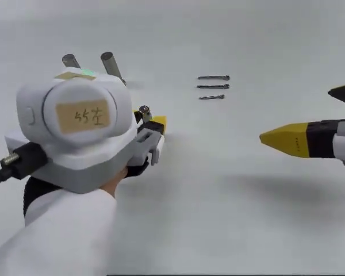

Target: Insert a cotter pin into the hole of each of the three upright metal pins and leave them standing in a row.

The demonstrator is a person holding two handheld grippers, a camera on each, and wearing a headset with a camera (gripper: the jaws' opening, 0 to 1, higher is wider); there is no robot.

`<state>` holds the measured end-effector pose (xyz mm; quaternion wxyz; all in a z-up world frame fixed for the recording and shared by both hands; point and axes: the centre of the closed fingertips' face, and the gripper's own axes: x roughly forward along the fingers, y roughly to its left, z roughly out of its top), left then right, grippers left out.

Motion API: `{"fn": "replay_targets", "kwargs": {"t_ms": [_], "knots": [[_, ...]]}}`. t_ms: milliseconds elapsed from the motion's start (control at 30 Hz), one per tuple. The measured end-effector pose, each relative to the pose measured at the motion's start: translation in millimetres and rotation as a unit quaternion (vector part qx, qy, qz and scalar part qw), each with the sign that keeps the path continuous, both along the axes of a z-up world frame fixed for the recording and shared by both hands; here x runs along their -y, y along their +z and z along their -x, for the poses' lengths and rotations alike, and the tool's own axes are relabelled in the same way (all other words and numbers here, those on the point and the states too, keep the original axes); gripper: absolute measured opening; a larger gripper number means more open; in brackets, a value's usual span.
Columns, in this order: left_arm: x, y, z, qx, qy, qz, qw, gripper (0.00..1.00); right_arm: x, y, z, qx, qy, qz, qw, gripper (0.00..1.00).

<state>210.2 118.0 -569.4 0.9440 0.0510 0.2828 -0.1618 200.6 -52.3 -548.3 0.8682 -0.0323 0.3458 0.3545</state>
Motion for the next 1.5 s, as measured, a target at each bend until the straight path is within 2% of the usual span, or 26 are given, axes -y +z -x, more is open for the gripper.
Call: {"fn": "replay_targets", "kwargs": {"t_ms": [67,167,233,300,433,533,600,667,700,767,833,900,967,1033,1133,1200,1267,1333,1400,1433,1467,1500], "knots": [[1.3,1.9,3.3,-0.001,-0.012,0.001,0.9999,0.29,-0.5,0.7,0.2,0.002,0.001,0.002,1.0,0.83],[3.8,8.0,8.6,-0.005,-0.033,0.015,0.9993,0.34,0.0,0.5,-0.3,0.002,0.003,0.004,1.0,0.83],[8.6,13.0,13.9,-0.005,-0.074,0.008,0.9972,0.38,-0.6,0.9,0.5,0.001,0.004,0.002,1.0,0.83],[6.6,15.9,18.8,-0.011,-0.093,-0.011,0.9956,0.41,-0.4,1.6,-0.2,0.001,0.005,-0.002,1.0,0.83],[6.9,26.2,27.0,-0.016,-0.108,0.012,0.9939,0.5,0.3,3.4,-0.5,0.004,0.003,-0.001,1.0,0.83],[6.9,31.0,32.0,-0.017,-0.122,0.014,0.9922,0.56,0.3,4.2,-0.6,0.005,0.002,-0.001,1.0,0.83],[3.9,32.6,32.1,-0.01,-0.128,-0.008,0.9916,0.63,0.2,4.6,-0.4,0.005,0.002,-0.001,1.0,0.83],[5.7,33.3,34.8,-0.006,-0.148,-0.006,0.989,0.71,0.2,4.6,0.2,0.004,0.002,0.0,1.0,0.83],[3.9,32.9,34.2,-0.004,-0.144,-0.006,0.9895,0.74,-0.8,4.5,1.8,0.003,0.005,-0.002,1.0,0.82],[1.6,32.3,31.3,0.008,-0.153,-0.023,0.9879,0.81,-2.0,3.6,4.3,-0.001,0.009,-0.003,1.0,0.82],[1.7,30.8,31.5,0.005,-0.16,-0.022,0.9868,0.86,-2.1,1.7,6.7,-0.004,0.014,0.003,0.9999,0.82],[2.6,32.0,29.1,0.009,-0.161,-0.009,0.9869,0.93,-2.4,1.1,8.2,-0.005,0.014,0.004,0.9999,0.82],[4.8,31.6,29.5,0.006,-0.168,0.004,0.9857,0.99,-3.3,1.2,9.9,-0.006,0.015,0.004,0.9999,0.82],[5.0,29.4,31.5,-0.002,-0.176,0.005,0.9844,0.99,-3.5,0.9,10.1,-0.007,0.016,0.006,0.9998,0.82],[5.1,26.6,33.8,-0.002,-0.192,-0.007,0.9814,0.99,-4.0,0.4,10.1,-0.008,0.017,0.009,0.9998,0.82],[7.0,24.4,37.5,-0.009,-0.203,-0.01,0.979,0.99,-4.7,0.2,10.3,-0.008,0.018,0.011,0.9997,0.82],[9.3,22.6,41.1,-0.02,-0.21,-0.004,0.9776,0.99,-4.7,1.6,9.1,-0.005,0.016,0.011,0.9998,0.81],[11.7,24.3,42.4,-0.019,-0.214,-0.003,0.9765,0.99,-5.2,4.9,8.0,-0.006,0.016,0.007,0.9998,0.81],[13.4,27.9,42.7,-0.018,-0.215,0.011,0.9764,0.99,-5.4,8.1,6.6,-0.005,0.019,0.005,0.9998,0.81],[13.6,28.4,42.7,-0.019,-0.214,0.016,0.9764,0.99,-5.0,8.5,6.2,-0.005,0.023,0.009,0.9997,0.8],[15.2,27.2,45.1,-0.03,-0.216,0.03,0.9754,0.99,-4.2,8.1,6.2,-0.005,0.03,0.015,0.9994,0.79],[15.1,26.5,45.5,-0.032,-0.217,0.034,0.975,0.99,-2.9,7.8,4.8,-0.003,0.037,0.025,0.999,0.79]]}}
